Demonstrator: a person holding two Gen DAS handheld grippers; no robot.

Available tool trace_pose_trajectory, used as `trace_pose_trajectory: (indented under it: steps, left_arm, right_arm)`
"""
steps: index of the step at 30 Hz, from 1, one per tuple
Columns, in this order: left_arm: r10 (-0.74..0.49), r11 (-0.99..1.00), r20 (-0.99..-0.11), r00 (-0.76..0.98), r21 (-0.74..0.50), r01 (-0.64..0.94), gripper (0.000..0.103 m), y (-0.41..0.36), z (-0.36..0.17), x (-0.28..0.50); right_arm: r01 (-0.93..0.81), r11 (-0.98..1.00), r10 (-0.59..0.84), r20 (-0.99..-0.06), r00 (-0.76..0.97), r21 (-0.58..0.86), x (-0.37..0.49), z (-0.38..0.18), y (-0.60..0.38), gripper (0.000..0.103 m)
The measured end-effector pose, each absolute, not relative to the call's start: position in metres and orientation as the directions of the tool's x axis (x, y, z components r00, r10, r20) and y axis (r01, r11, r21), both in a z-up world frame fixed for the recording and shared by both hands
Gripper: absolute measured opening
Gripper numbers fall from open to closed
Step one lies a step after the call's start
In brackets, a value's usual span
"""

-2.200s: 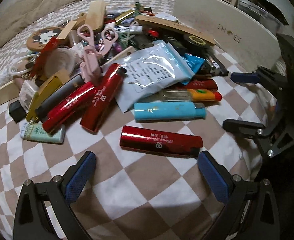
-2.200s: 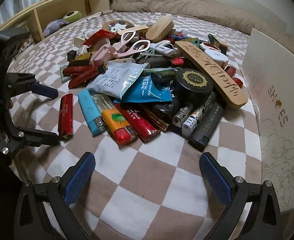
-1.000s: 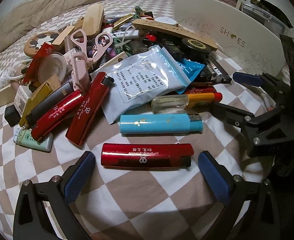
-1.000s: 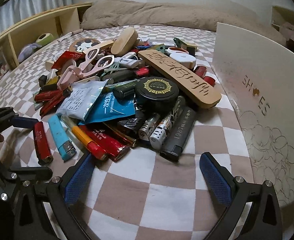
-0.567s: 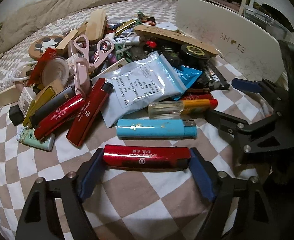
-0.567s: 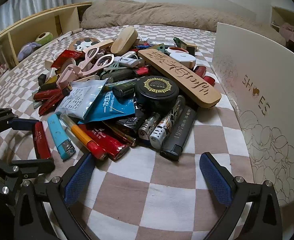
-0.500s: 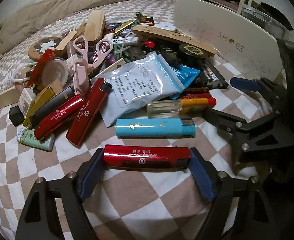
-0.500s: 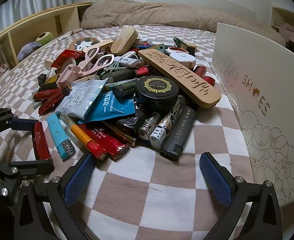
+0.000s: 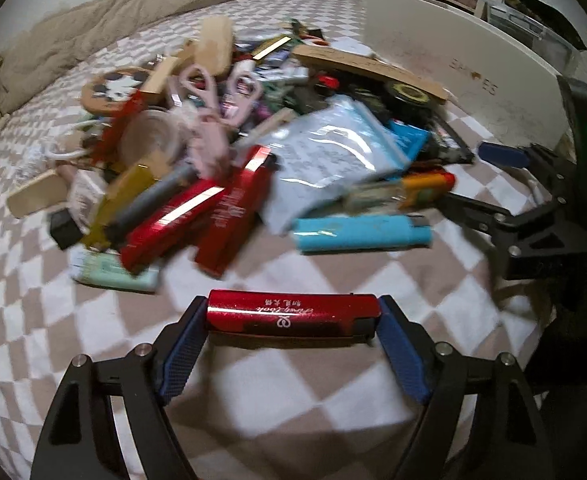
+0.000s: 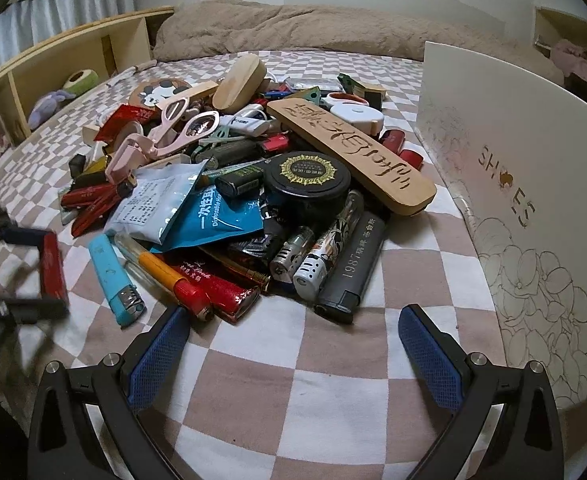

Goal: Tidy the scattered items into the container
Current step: 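Close the left gripper on the red lighter and lift it, then close the right gripper on the light blue lighter while the left gripper holds the red lighter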

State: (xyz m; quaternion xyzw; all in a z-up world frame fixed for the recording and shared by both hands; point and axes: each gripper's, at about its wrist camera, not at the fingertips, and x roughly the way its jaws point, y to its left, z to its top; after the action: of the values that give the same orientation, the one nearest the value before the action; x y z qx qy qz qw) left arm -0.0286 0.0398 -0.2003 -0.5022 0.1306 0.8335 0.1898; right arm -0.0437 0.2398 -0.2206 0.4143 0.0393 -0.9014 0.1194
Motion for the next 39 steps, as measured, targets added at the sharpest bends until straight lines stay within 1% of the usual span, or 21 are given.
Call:
trace_pose_trajectory:
  steps: [7, 10, 13, 16, 19, 22, 24, 26, 31, 39]
  left_arm:
    - [0.166, -0.911, -0.89, -0.425, 0.027, -0.412, 0.083, 0.001, -0.197, -0.034]
    - [0.165, -0.911, -0.891, -0.423, 0.027, -0.412, 0.083, -0.013, -0.196, -0.03]
    - [0.154, -0.908, -0.89, -0.429, 0.044, -0.416, 0.083, -0.021, -0.198, -0.028]
    - [0.157, -0.909, -0.899, -0.408, 0.029, -0.415, 0.083, -0.028, -0.202, -0.03]
    - [0.164, -0.905, -0.9, -0.404, 0.026, -0.425, 0.083, -0.029, -0.203, -0.031]
    - [0.124, -0.91, -0.904, -0.41, 0.062, -0.41, 0.083, -0.033, -0.201, -0.033]
    - [0.113, -0.917, -0.904, -0.412, 0.064, -0.394, 0.083, -0.037, -0.199, -0.034]
    - [0.125, -0.924, -0.904, -0.408, 0.044, -0.38, 0.083, -0.047, -0.196, -0.035]
    - [0.139, -0.942, -0.892, -0.43, 0.014, -0.335, 0.083, -0.067, -0.188, -0.036]
    - [0.144, -0.947, -0.88, -0.453, 0.01, -0.32, 0.083, -0.078, -0.183, -0.039]
  right_arm:
    - [0.207, -0.978, -0.109, -0.743, -0.661, -0.041, -0.038, -0.222, 0.231, 0.103]
    - [0.176, -0.984, -0.095, -0.742, -0.664, -0.032, -0.035, -0.22, 0.232, 0.103]
    - [0.159, -0.987, -0.114, -0.746, -0.657, 0.012, -0.031, -0.218, 0.233, 0.103]
    - [0.132, -0.991, -0.083, -0.749, -0.657, -0.006, -0.027, -0.217, 0.227, 0.103]
    - [0.117, -0.991, -0.122, -0.752, -0.648, 0.06, -0.022, -0.212, 0.221, 0.103]
    - [0.107, -0.983, -0.184, -0.753, -0.631, 0.151, -0.018, -0.207, 0.205, 0.103]
    - [0.11, -0.976, -0.215, -0.755, -0.619, 0.187, -0.017, -0.206, 0.191, 0.103]
    - [0.116, -0.974, -0.223, -0.759, -0.612, 0.193, -0.018, -0.206, 0.174, 0.103]
    - [0.09, -0.986, -0.166, -0.778, -0.606, 0.14, -0.029, -0.211, 0.14, 0.103]
    - [-0.063, -0.994, -0.032, -0.796, -0.604, 0.087, -0.04, -0.218, 0.125, 0.103]
